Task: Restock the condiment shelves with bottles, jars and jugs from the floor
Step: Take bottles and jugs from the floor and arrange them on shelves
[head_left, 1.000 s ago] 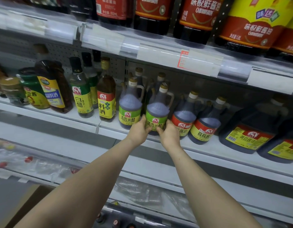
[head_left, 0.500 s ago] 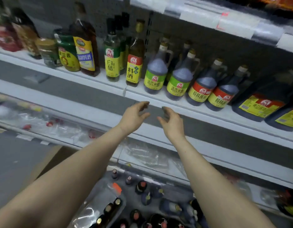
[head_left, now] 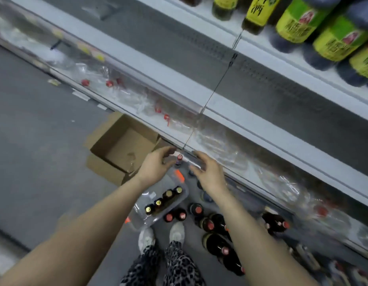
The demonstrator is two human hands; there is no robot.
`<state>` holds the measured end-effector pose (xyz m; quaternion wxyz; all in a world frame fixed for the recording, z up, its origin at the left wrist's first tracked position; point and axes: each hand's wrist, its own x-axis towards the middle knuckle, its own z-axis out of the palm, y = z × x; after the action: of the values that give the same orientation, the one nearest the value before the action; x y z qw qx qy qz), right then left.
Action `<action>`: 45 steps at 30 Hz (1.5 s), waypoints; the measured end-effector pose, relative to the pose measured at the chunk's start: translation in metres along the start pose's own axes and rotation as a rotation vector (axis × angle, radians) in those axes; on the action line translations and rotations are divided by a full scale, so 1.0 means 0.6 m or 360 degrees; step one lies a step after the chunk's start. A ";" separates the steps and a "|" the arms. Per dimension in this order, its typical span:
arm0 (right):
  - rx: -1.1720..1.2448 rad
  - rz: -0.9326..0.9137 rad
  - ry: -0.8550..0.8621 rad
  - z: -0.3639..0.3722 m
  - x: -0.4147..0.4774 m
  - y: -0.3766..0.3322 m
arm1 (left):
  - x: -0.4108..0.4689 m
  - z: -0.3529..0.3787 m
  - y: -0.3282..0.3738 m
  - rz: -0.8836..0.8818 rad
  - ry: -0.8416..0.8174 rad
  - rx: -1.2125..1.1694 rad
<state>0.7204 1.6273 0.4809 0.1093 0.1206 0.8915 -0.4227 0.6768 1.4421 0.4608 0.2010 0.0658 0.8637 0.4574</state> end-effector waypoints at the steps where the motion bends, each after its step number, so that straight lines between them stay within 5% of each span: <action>1: -0.0014 0.0005 -0.0065 0.022 0.000 0.014 | -0.010 0.009 -0.031 -0.0060 0.0004 0.0020; 9: -0.0206 0.0105 -0.0610 0.201 0.025 0.153 | -0.083 0.114 -0.262 -0.0612 0.0034 -0.0171; 19: -0.0362 0.0276 -0.0950 0.411 0.051 0.350 | -0.103 0.260 -0.513 -0.0960 0.0102 -0.0257; 29: -0.0491 0.0300 -0.0954 0.547 0.118 0.484 | -0.069 0.384 -0.695 -0.1073 0.0062 -0.0261; 45: -0.0517 0.0182 -0.0695 0.706 0.187 0.521 | 0.009 0.436 -0.824 -0.0764 0.0223 -0.0270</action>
<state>0.7494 1.5024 -0.0416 0.3406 0.0575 0.8946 -0.2834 0.8132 1.3603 -0.0752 0.2482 -0.1901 0.8249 0.4709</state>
